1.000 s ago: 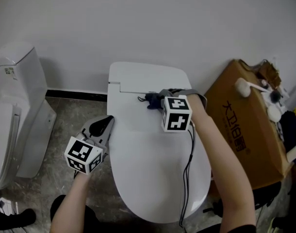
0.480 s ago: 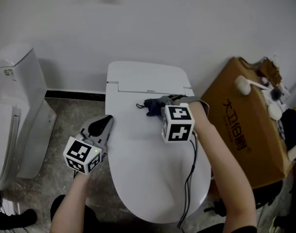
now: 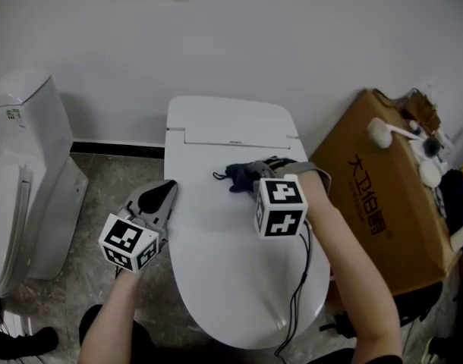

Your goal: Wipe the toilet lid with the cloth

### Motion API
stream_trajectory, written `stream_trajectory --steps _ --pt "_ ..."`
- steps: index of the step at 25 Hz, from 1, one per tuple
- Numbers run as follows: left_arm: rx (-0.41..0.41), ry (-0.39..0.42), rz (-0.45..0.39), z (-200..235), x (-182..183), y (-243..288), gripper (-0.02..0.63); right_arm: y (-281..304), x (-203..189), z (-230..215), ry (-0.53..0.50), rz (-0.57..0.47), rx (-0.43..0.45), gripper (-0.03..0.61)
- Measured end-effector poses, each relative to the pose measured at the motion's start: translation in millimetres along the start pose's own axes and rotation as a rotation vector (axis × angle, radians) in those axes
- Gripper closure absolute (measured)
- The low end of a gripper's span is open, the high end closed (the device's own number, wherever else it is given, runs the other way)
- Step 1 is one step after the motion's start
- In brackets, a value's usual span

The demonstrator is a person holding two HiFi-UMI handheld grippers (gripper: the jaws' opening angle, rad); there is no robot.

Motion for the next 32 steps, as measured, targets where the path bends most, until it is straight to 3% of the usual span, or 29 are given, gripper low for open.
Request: stream_trajectory --steps 32 --pt "0.001 0.024 0.020 -2.4 -1.6 -2.4 0.598 -57.3 13.4 81.2 -0.004 -0.039 0.057 0.515"
Point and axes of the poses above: the fingertips, and each gripper's own axes: y forward along the fingers, z to its left, x out of its top, the point moved 1 cm from there along -y, backward along the fingers, and after that the axes turned 11 degrees about z, right-handed, at the moved point
